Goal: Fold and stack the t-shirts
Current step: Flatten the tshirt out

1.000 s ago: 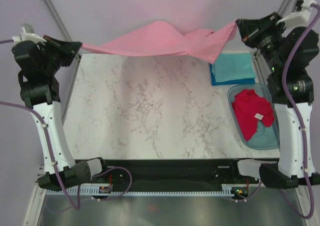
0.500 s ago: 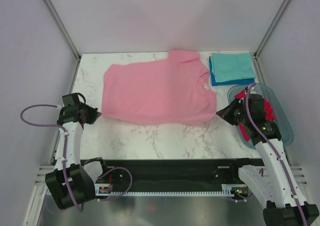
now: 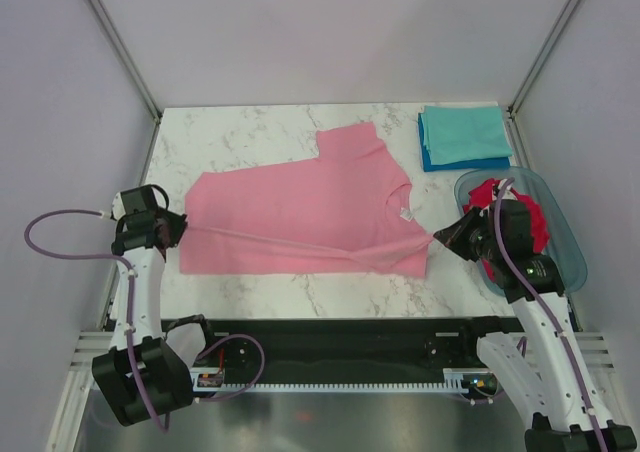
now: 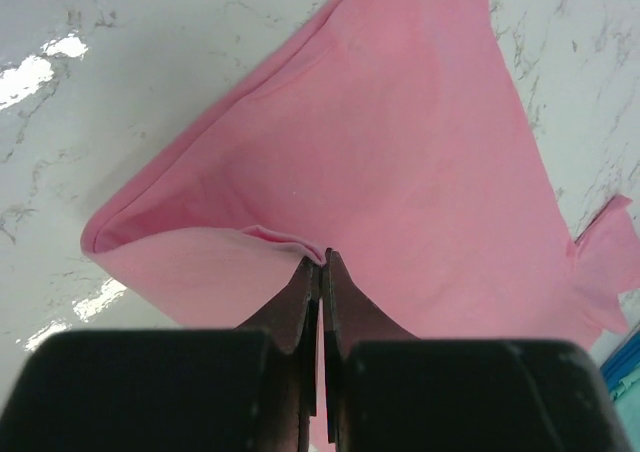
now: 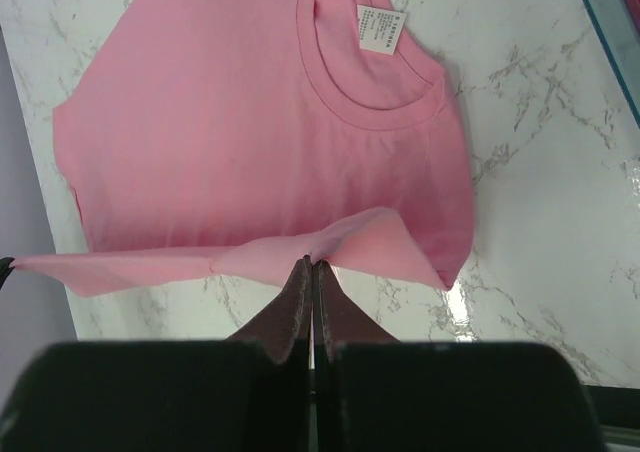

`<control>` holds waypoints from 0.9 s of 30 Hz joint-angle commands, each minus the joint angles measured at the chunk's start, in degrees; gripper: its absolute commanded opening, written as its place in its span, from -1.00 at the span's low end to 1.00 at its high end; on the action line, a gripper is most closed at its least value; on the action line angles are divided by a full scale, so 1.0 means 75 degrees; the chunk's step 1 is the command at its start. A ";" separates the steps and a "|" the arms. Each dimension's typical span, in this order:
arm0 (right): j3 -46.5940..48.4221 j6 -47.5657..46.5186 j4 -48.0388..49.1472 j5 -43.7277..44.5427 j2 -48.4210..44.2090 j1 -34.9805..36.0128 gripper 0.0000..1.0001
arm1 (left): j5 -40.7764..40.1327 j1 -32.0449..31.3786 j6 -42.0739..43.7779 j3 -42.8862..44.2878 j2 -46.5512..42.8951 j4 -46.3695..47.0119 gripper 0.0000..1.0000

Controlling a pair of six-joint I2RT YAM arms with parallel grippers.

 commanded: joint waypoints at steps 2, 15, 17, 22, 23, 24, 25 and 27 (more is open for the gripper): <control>0.0419 -0.0191 0.0120 0.0279 0.0400 -0.0014 -1.00 | -0.0103 0.0029 0.0055 0.0902 0.0041 0.0141 -0.95; 0.6286 -0.0661 -0.1227 0.0384 0.0871 -0.0014 -1.00 | 0.2100 -0.0029 -0.0342 0.4122 -0.2184 -0.0875 -0.95; 0.6698 -0.0380 -0.1320 0.0651 0.0402 -0.0014 -1.00 | 0.2007 -0.0065 -0.0960 0.4627 -0.2580 -0.1310 -0.95; 0.9168 0.0148 -0.2595 0.1543 0.0282 -0.0014 -1.00 | 0.1560 -0.0065 -0.2137 0.4814 -0.3650 -0.1394 -0.95; 0.9637 0.0125 -0.3202 0.1591 0.0411 -0.0003 -1.00 | 0.1689 -0.0088 -0.1905 0.5315 -0.3615 -0.1394 -0.95; 1.0466 0.0079 -0.3440 0.1521 0.0552 -0.0014 -1.00 | 0.1934 -0.0123 -0.1798 0.5575 -0.3557 -0.1452 -0.95; 1.0752 0.0067 -0.3581 0.1428 0.0739 -0.0003 -1.00 | 0.1948 -0.0263 -0.1785 0.5833 -0.3382 -0.1696 -0.95; 1.0849 0.0160 -0.3548 0.1345 0.0764 -0.0014 -1.00 | 0.1948 -0.0416 -0.1926 0.6420 -0.3171 -0.1850 -0.95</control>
